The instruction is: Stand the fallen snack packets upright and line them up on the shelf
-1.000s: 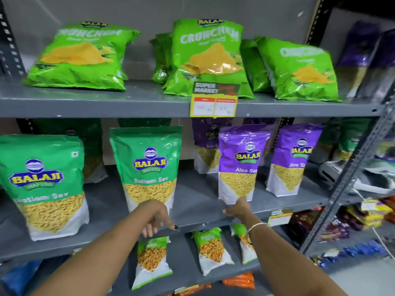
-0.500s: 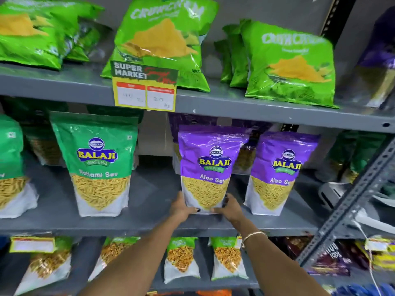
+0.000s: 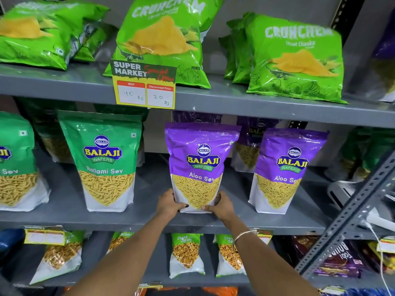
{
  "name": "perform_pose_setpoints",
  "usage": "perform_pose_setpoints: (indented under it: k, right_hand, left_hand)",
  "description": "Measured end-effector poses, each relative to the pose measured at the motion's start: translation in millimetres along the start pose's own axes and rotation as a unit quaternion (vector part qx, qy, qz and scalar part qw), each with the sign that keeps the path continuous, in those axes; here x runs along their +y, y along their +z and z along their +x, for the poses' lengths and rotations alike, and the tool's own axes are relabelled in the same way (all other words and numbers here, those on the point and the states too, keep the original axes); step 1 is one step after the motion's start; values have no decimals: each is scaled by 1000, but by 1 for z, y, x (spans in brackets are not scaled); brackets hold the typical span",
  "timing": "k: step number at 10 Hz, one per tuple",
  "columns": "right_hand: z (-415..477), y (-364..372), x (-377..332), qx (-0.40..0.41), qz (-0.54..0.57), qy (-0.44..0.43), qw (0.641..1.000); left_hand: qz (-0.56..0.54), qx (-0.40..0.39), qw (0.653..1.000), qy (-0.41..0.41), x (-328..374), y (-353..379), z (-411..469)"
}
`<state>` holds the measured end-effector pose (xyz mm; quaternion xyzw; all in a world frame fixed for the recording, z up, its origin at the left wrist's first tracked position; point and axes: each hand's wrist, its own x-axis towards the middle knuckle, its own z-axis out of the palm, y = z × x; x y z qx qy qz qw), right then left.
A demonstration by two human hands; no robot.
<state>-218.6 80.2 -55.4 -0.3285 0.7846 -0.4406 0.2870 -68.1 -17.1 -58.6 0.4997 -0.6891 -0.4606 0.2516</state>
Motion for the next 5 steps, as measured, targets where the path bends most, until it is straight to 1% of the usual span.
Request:
perform_pose_setpoints:
  k: [1, 2, 3, 4, 5]
  right_hand:
    - [2, 4, 0, 6, -8, 4, 1000]
    - [-3, 10, 1, 13, -43, -3, 999]
    - [4, 8, -3, 1, -45, 4, 999]
    - [-27, -2, -37, 22, -61, -19, 998]
    - [-29, -8, -49, 40, -91, -26, 995]
  left_hand:
    - [6, -3, 1000, 5, 3, -3, -1]
    - [16, -5, 1000, 8, 2, -9, -10]
    - [11, -3, 1000, -1, 8, -10, -6]
    - [0, -13, 999, 37, 28, -37, -25]
    - [14, -10, 999, 43, 35, -36, -22]
